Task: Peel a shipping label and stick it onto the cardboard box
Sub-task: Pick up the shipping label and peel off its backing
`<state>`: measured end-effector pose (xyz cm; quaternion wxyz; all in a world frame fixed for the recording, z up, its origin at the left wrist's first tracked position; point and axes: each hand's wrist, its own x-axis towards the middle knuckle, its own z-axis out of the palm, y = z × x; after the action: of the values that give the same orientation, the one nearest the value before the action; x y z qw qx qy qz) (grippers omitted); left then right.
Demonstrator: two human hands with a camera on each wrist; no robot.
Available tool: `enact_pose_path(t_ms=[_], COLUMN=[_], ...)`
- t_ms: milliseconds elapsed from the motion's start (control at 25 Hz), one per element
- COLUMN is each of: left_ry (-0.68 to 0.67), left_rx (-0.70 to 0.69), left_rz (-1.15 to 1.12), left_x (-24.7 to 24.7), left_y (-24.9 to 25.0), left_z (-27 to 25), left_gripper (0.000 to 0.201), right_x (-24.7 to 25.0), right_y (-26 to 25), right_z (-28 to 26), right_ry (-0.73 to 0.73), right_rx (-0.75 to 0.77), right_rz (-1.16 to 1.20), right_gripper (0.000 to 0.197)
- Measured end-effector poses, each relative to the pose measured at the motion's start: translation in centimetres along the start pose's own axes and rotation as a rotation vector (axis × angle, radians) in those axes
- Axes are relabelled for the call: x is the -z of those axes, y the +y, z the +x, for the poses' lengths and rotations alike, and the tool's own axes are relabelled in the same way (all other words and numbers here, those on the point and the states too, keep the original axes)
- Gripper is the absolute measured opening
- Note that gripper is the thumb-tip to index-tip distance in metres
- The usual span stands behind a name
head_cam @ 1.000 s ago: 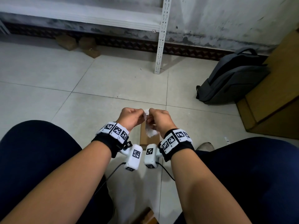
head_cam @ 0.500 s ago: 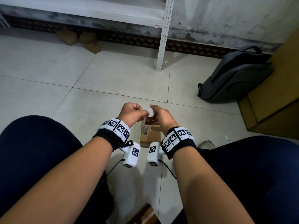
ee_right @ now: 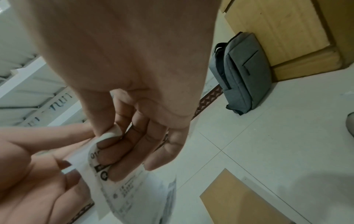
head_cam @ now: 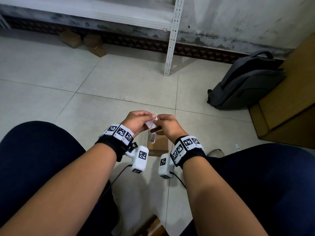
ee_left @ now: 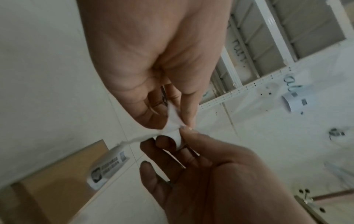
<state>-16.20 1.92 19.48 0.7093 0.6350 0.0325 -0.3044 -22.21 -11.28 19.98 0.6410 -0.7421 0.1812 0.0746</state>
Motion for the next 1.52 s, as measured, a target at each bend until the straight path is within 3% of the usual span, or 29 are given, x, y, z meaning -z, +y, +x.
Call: enact_pose_path(t_ms=[240, 320, 400, 480, 560, 680, 800, 1000, 1320, 1520], left_ry=[0.055, 0.084, 0.093, 0.095, 0.110, 0.142, 0.206, 0.302, 0.475, 0.489], left_rx=[0.110, 0.121, 0.065, -0.044, -0.105, -0.072, 0.042, 0.129, 0.036, 0.007], left_rz=[-0.062, -0.039, 0.107, 0.368, 0.458, 0.367, 0.193, -0.135, -0.168, -0.124], left_x=[-0.1, -0.3, -0.4, -0.7, -0.8, -0.6, -0.2, 0.2, 0.4, 0.7], left_y=[0.9, 0.8, 0.7, 0.6, 0.6, 0.6, 0.6, 0.9, 0.5, 0.9], left_z=[0.1, 0.1, 0.1, 0.1, -0.3, -0.1, 0.3, 0.8, 1.3, 1.0], left_gripper=[0.025, 0.021, 0.010, 0.014, 0.016, 0.019, 0.040, 0.031, 0.043, 0.040], right_x=[0.4, 0.3, 0.1, 0.0, 0.0, -0.1, -0.1, -0.2, -0.3, -0.2], right_y=[0.0, -0.2, -0.2, -0.4, 0.0, 0.4, 0.8, 1.2, 1.4, 1.6], right_z=[-0.2, -0.5, -0.7, -0.9, -0.7, -0.5, -0.3, 0.1, 0.6, 0.8], right_ry=[0.015, 0.031, 0.035, -0.006, -0.012, 0.045, 0.055, 0.070, 0.157, 0.141], right_rx=[-0.045, -0.066, -0.097, -0.146, -0.180, -0.112, -0.078, -0.068, -0.053, -0.076], right_rz=[0.141, 0.148, 0.105, 0.117, 0.211, 0.224, 0.229, 0.266, 0.273, 0.261], right_gripper=[0.027, 0.027, 0.020, 0.008, 0.022, 0.023, 0.030, 0.024, 0.023, 0.028])
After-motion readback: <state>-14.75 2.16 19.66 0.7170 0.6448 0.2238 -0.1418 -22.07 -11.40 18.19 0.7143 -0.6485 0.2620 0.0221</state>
